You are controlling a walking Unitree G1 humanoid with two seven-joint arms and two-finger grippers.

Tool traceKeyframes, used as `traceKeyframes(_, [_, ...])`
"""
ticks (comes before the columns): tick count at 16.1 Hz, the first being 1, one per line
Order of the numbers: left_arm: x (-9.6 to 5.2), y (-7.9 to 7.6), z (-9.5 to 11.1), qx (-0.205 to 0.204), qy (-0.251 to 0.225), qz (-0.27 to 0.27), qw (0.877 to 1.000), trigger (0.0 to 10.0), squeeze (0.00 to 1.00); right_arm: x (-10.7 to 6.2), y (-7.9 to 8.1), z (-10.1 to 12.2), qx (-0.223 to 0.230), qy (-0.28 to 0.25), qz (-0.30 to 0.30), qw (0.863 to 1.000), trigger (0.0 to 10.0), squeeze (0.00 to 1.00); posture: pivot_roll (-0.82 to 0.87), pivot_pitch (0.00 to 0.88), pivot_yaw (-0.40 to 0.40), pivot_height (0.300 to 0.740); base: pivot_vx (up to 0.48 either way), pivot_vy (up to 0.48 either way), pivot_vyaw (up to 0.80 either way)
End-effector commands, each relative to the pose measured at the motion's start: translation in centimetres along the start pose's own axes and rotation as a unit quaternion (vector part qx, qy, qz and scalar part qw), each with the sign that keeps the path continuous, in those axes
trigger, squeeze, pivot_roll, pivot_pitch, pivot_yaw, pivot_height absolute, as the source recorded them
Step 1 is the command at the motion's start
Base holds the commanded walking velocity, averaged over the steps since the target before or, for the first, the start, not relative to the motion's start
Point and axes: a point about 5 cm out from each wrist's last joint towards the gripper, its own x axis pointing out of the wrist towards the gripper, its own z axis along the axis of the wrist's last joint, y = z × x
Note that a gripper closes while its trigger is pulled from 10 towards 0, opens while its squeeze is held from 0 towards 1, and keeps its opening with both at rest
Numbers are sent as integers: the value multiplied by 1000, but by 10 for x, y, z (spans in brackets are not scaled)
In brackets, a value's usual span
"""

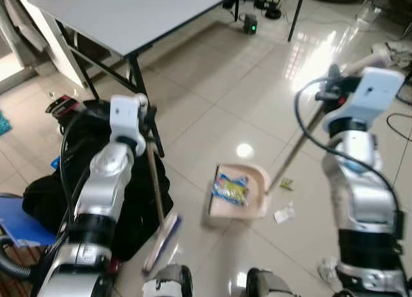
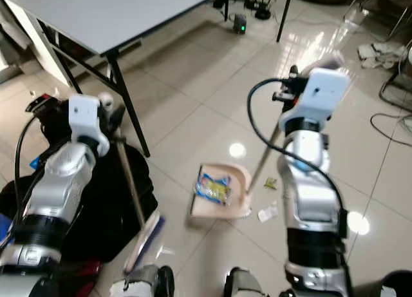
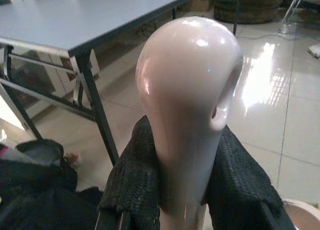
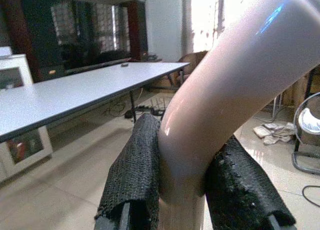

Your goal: Sweep floor

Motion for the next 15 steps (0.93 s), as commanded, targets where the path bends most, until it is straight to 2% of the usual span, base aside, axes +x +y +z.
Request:
traceKeyframes(1, [-3,-5,11,16,-17,-17,1000,10000,0,-5,-2,12,3,-1,13,1000,10000,0,-63,55,57,740,0,0,0])
traceKeyframes(4, [-14,-11,13,19,-27,-30,999,10000,0,-15,-5,32,-4,3,26,1000,10000,0,-69,52,62,740,0,0,0])
traceKeyframes(6, [-19,-18,19,7,-49,-45,998,10000,0,-21,-9,45,26,-8,2,1000,10000,0,-69,49,73,740,0,0,0])
traceKeyframes(8, [-24,-24,18,-1,-56,-58,997,10000,0,-28,-10,53,40,-22,-10,999,10000,0,-73,43,79,740,0,0,-800])
traceKeyframes(15, [-29,-25,12,2,-39,-63,997,10000,0,-35,-8,68,45,-30,-8,998,10000,0,-82,27,90,740,0,0,-800])
